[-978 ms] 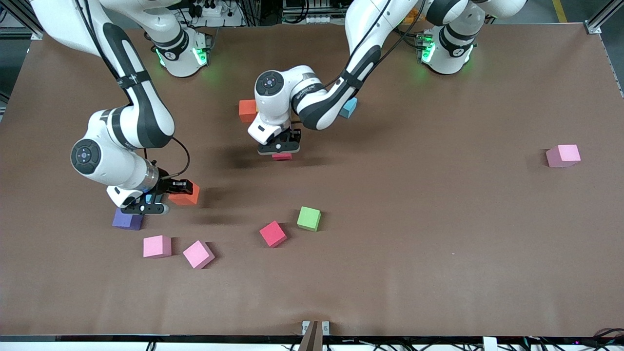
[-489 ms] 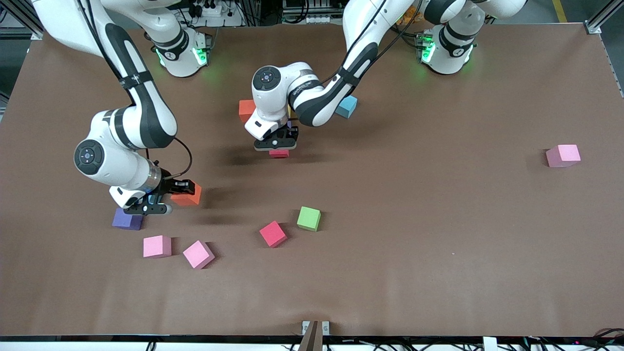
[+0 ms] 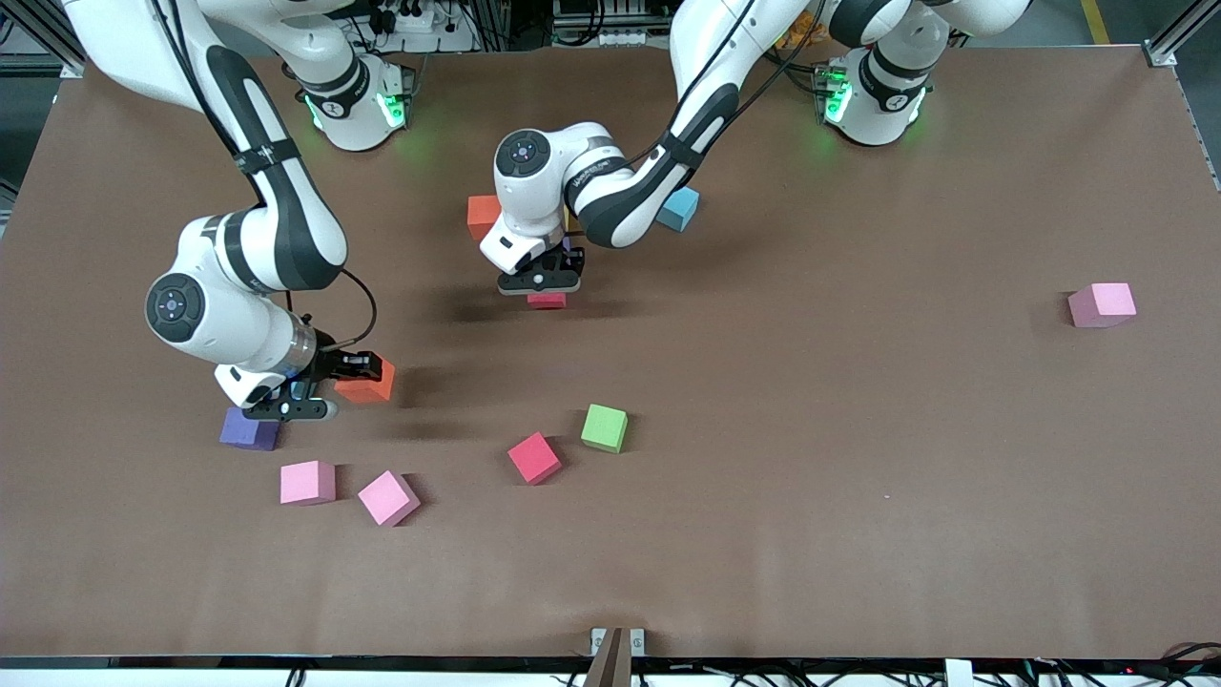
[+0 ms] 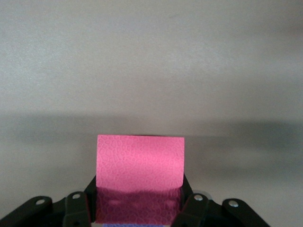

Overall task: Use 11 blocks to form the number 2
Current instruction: 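Lift the pink cube with the left gripper and hold it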

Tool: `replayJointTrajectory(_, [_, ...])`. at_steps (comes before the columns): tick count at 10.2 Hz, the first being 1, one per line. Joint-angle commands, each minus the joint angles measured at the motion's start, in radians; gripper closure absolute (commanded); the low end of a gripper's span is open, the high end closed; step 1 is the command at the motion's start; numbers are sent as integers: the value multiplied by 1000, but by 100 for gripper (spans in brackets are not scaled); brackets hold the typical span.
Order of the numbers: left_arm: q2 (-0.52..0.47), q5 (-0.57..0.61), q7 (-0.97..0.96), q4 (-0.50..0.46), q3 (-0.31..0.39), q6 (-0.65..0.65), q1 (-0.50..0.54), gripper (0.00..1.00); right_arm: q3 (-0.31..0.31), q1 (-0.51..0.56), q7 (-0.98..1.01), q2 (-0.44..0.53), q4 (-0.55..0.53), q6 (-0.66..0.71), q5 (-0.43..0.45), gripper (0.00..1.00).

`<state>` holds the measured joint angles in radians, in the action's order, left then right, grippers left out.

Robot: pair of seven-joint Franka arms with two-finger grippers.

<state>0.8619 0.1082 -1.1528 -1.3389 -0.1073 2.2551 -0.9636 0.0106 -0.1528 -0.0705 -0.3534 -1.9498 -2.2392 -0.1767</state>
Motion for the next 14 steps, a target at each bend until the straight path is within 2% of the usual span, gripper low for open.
replayJointTrajectory(1, [-14, 33, -31, -20, 5, 17, 2, 100, 2, -4, -14, -15, 23, 10, -7, 100])
replayJointTrajectory(9, [-20, 38, -64, -25, 3, 15, -7, 100, 2, -4, -14, -16, 25, 7, -9, 100])
replayJointTrajectory(14, [-18, 39, -18, -20, 3, 15, -1, 100, 2, -4, -14, -16, 23, 4, -9, 100])
